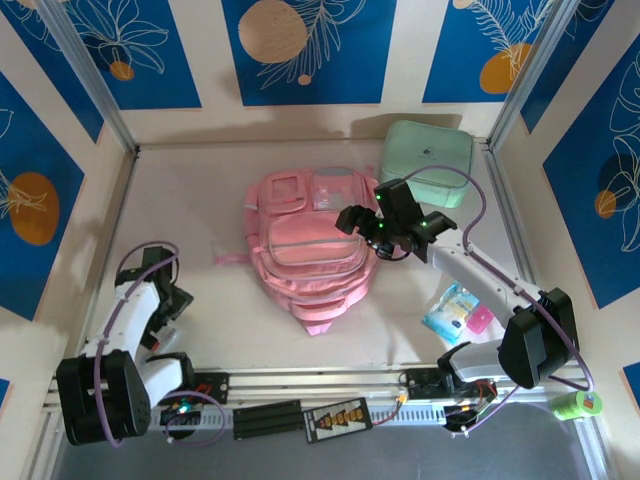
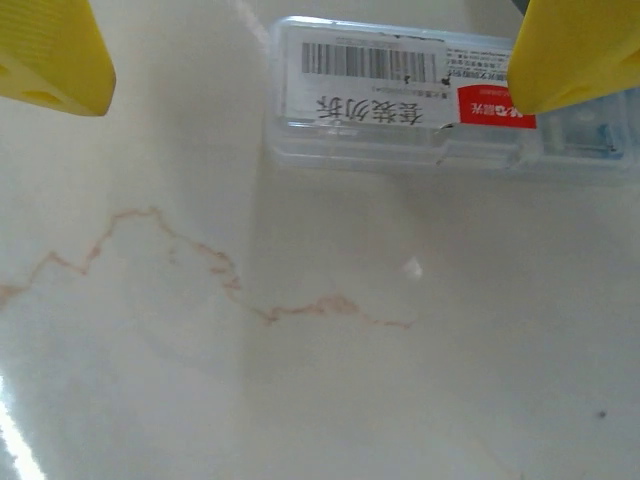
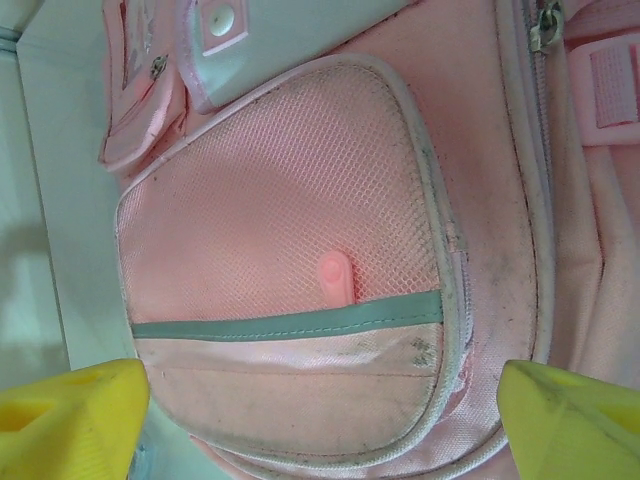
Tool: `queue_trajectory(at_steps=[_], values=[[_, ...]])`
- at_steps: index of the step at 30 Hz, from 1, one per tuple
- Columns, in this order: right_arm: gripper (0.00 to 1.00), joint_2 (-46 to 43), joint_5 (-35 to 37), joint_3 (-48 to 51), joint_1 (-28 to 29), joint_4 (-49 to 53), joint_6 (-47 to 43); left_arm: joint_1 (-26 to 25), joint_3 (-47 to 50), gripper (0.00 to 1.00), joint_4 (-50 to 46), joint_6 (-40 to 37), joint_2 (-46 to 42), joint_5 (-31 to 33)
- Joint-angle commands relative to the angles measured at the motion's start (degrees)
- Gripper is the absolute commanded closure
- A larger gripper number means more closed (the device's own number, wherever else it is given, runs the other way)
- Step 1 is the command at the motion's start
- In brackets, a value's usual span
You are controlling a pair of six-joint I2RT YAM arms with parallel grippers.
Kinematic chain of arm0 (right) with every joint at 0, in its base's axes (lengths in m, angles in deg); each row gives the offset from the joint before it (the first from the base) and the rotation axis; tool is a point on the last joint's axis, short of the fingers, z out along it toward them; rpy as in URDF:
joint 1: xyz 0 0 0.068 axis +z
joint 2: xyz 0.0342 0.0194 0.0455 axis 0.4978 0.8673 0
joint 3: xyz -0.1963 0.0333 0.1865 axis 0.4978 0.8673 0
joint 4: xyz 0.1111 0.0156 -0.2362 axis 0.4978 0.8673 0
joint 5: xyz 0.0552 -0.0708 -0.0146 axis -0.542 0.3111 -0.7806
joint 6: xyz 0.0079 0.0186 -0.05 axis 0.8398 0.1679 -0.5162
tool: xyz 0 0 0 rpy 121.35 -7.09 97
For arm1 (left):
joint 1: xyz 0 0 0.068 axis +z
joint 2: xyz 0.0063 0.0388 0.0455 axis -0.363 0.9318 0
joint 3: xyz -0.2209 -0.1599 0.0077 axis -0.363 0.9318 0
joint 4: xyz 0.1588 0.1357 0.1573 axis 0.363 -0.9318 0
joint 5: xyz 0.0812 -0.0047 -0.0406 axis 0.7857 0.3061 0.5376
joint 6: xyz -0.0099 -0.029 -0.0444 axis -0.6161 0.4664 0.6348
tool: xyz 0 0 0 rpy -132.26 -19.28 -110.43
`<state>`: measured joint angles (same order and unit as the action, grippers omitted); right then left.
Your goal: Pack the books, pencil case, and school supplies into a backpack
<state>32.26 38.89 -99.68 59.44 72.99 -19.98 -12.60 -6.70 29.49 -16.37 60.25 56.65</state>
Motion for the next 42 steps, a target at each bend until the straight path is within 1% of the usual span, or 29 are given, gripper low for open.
queue_trajectory(at_steps=[1, 6, 13, 16, 17, 21, 25, 31, 34, 38, 42], values=[[0.09, 0.4, 0.87, -2.18, 0.3, 1.16, -0.28, 1.61, 1.54, 0.0, -0.75, 2.24, -0.5, -1.1], [0.09, 0.35, 1.12, -1.93, 0.34, 1.07, 0.38, 1.97, 2.02, 0.0, -1.85, 4.79, -0.41, -0.02], [0.09, 1.18, 0.87, -2.25, 0.22, 1.15, 0.82, 1.89, 3.9, 0.01, 1.66, 5.61, -0.19, -4.94], [0.09, 1.31, 0.96, -2.19, 0.21, 1.05, 0.93, 0.89, 5.05, 0.02, 5.88, 5.22, -1.38, -9.66], [0.09, 1.49, 0.96, -2.2, 0.13, 0.93, 1.07, 0.2, 5.32, 0.03, 7.35, 5.21, -1.87, -10.35], [0.1, 1.79, 0.52, -2.29, 0.07, 0.7, 1.3, -2.43, 4.52, 0.02, 9.74, 5.61, -2.39, -9.96], [0.1, 1.6, 0.56, -1.91, 0.08, 0.4, 1.52, -6.16, 3.41, 0.02, 13.01, 4.88, 0.92, -9.97], [0.1, 1.12, -0.58, -1.35, -0.49, -0.16, 2.31, -16.28, -0.81, 0.01, 21.62, 3.95, 10.81, -10.84], [0.1, 0.19, -0.54, -0.67, -0.58, -0.97, 2.84, -21.17, -4.49, 0.03, 26.23, 1.72, 17.16, -14.3], [0.09, -0.85, -0.24, 0.25, -0.82, -1.05, 2.94, -26.82, -12.3, 0.03, 24.52, -2.34, 22.8, -14.47], [0.1, -1.22, -0.59, 1.5, -1.02, -1.47, 3.28, -27.95, -17.23, 0.02, 21.46, -6.74, 23.1, -13.81]])
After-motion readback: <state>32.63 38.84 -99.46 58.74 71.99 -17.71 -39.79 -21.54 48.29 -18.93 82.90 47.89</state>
